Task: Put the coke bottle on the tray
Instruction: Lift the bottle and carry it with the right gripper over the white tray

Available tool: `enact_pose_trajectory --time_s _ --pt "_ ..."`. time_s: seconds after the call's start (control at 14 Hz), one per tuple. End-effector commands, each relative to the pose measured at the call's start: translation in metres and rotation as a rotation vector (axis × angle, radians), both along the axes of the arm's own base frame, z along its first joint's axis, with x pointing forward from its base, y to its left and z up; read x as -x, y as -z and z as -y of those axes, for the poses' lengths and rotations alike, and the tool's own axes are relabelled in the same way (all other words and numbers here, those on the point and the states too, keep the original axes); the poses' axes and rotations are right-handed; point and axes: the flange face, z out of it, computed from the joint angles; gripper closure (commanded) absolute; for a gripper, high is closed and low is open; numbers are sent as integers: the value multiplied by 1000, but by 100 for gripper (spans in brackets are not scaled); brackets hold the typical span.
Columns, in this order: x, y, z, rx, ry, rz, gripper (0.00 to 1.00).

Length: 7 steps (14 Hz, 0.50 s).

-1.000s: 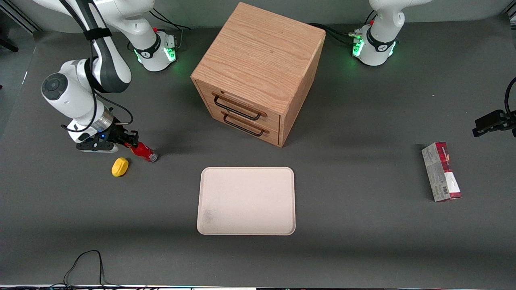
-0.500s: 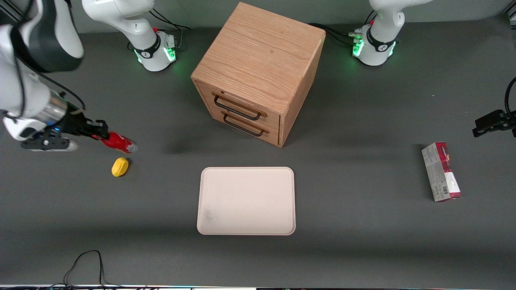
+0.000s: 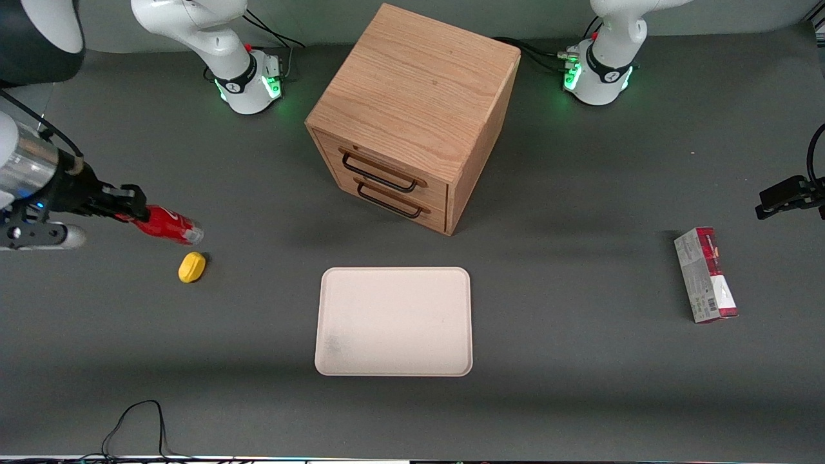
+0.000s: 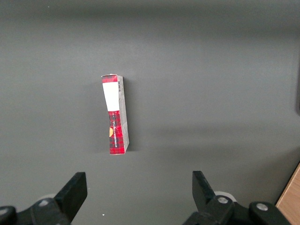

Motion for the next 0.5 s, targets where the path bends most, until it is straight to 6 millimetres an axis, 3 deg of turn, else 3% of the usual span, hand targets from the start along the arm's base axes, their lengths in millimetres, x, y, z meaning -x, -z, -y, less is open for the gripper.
enact_pose_trajectory --time_s 0.0,0.29,0.43 --pt "-27 -3 -45 -10 7 21 100" --pt "-42 25 -115 -10 7 68 100" --pt "-56 62 -151 -15 37 97 100"
